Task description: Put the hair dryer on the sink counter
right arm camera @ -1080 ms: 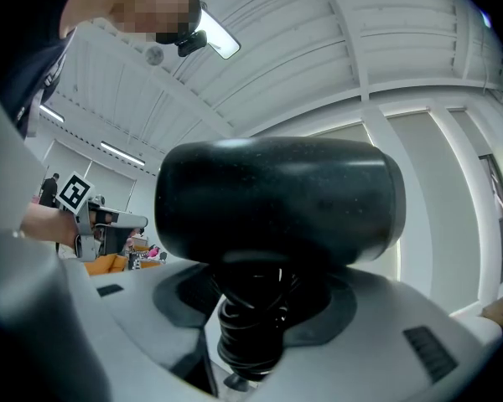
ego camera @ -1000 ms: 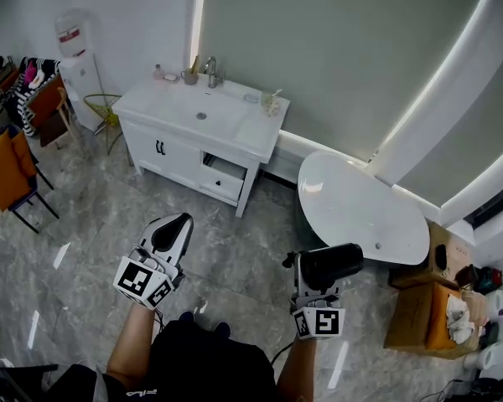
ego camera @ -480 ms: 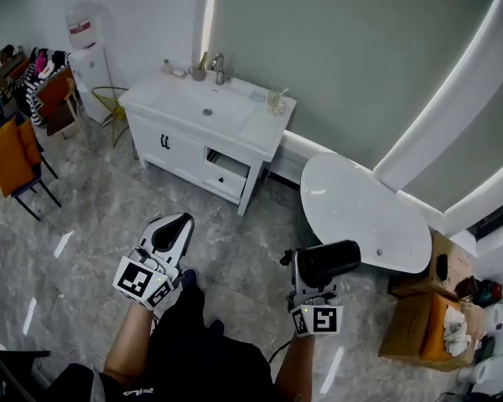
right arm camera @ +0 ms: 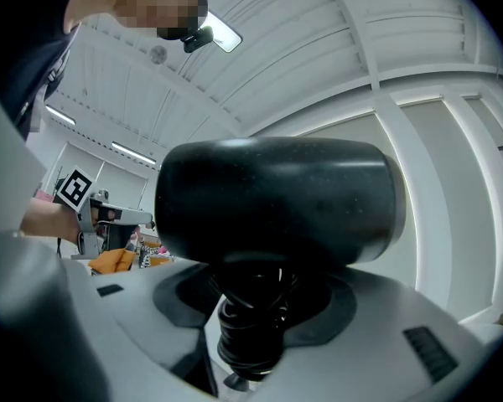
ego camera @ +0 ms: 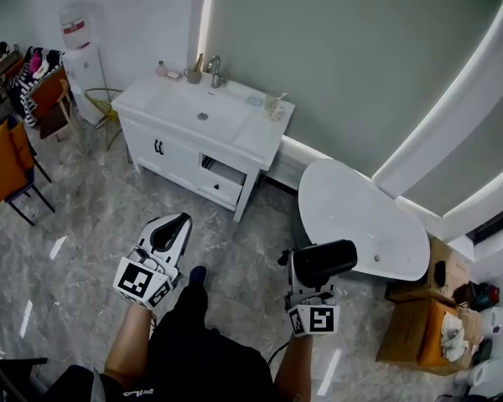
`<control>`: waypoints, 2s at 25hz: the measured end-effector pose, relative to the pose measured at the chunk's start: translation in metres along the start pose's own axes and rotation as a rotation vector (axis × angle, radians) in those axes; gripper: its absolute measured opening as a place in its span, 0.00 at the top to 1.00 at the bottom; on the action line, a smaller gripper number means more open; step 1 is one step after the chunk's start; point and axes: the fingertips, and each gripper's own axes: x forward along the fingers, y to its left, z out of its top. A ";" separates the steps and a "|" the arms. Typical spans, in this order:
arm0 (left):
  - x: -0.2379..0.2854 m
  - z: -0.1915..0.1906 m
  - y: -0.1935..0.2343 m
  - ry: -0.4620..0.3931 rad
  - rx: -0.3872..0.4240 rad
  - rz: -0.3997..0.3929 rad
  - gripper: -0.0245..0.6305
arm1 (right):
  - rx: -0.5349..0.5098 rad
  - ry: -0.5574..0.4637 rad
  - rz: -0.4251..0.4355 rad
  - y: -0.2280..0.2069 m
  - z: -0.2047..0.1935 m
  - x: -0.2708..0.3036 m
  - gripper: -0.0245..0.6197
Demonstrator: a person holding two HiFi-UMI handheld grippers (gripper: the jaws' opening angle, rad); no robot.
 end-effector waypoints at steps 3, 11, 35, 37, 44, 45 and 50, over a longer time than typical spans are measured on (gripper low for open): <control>0.019 -0.008 0.020 0.004 -0.009 0.016 0.91 | -0.009 0.006 0.005 -0.005 -0.005 0.022 0.62; 0.100 -0.024 0.064 0.019 -0.016 -0.019 0.91 | -0.012 0.019 -0.017 -0.038 -0.017 0.107 0.62; 0.298 -0.033 0.203 0.034 0.018 -0.140 0.91 | -0.034 0.051 -0.152 -0.091 -0.026 0.307 0.62; 0.302 -0.035 0.202 0.033 0.023 -0.132 0.91 | -0.034 0.047 -0.151 -0.098 -0.029 0.309 0.62; 0.319 -0.040 0.187 0.041 0.059 -0.096 0.91 | -0.036 0.058 -0.134 -0.123 -0.032 0.317 0.62; 0.321 -0.042 0.185 0.039 0.068 -0.099 0.91 | -0.037 0.062 -0.130 -0.126 -0.035 0.319 0.62; 0.325 -0.053 0.173 0.056 0.075 -0.093 0.91 | -0.028 0.084 -0.110 -0.135 -0.048 0.321 0.62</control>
